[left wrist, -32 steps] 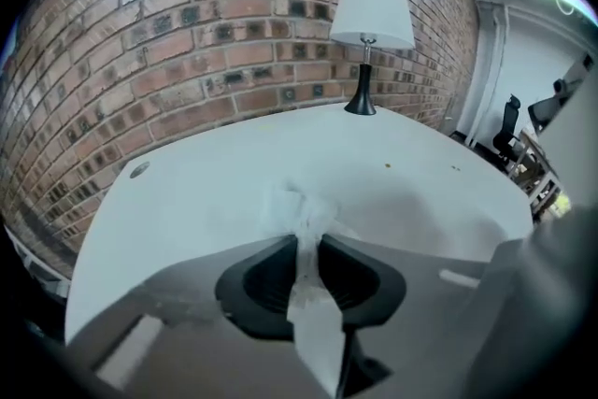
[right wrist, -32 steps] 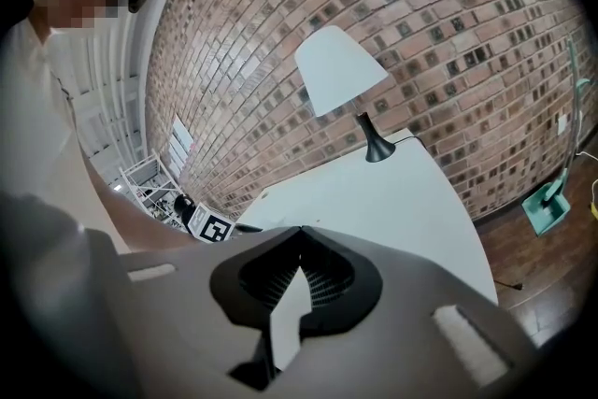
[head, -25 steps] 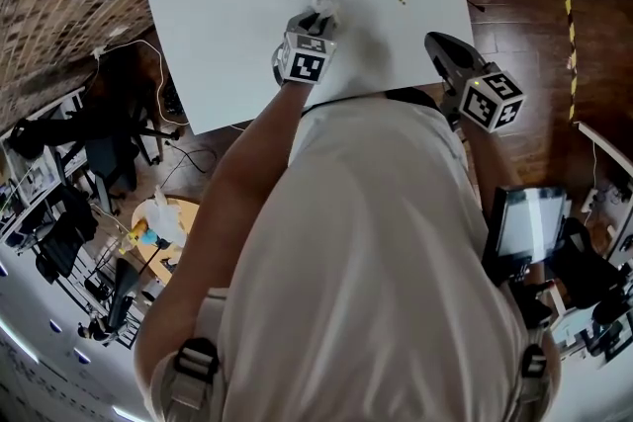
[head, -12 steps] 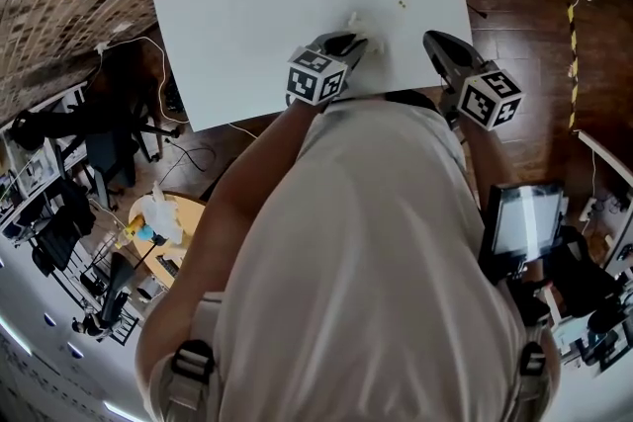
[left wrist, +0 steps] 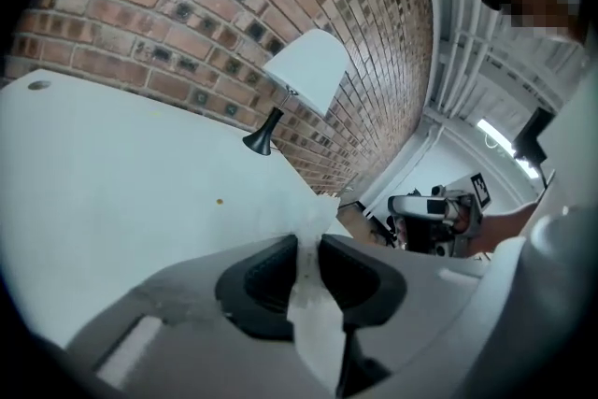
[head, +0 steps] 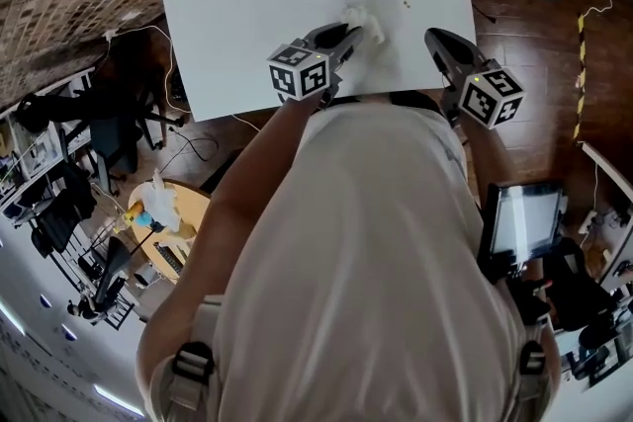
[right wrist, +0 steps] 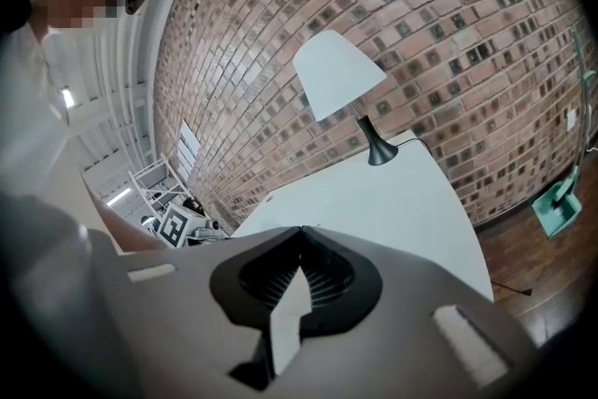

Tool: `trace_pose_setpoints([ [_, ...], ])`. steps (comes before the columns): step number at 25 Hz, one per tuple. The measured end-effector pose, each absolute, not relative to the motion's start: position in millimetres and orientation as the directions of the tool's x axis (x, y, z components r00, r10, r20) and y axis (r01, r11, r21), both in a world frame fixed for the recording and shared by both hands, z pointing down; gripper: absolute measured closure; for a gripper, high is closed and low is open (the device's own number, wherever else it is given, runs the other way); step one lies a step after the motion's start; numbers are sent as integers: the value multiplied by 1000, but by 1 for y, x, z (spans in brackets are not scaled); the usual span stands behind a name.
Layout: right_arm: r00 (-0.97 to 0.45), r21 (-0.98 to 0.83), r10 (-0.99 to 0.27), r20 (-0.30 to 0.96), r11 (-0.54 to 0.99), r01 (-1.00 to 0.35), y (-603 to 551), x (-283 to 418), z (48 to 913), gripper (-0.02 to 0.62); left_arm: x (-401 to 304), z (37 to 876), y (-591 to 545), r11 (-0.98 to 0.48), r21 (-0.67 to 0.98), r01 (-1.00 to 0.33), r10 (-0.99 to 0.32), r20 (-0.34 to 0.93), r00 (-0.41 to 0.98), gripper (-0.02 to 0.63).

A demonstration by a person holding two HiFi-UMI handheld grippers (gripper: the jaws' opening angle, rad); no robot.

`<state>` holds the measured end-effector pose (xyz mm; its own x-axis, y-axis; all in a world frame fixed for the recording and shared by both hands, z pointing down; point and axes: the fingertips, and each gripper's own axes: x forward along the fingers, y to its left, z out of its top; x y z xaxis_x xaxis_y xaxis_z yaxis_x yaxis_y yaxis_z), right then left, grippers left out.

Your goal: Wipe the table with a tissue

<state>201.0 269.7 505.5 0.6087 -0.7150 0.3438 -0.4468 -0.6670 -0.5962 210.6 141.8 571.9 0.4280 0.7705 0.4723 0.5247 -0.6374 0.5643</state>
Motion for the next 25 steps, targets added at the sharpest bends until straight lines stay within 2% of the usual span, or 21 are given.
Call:
trace_pose_setpoints([
  [4,586,-602,-736,340,-649,-466,272,207,506,591,218,576,128,-708,547,447,704,495,509,525],
  [9,555,-602,-758,341,-630,-490,277,211,506,591,258,569,72,-793,564,230,543,482,688,525],
  [13,548,-597,-763,342,-627,-501,275,211,504,591,285,566,39,-838,519,170,461,504,730,525],
  [19,561,-592,-754,342,-636,-495,284,212,504,591,316,581,16,-970,121,213,236,694,680,523],
  [22,583,-596,-735,346,-652,-469,300,211,506,591,329,575,8,-970,-115,214,74,700,710,525],
  [25,604,-605,-716,349,-665,-438,318,211,509,591,339,577,9,-933,-275,233,-13,671,741,525],
])
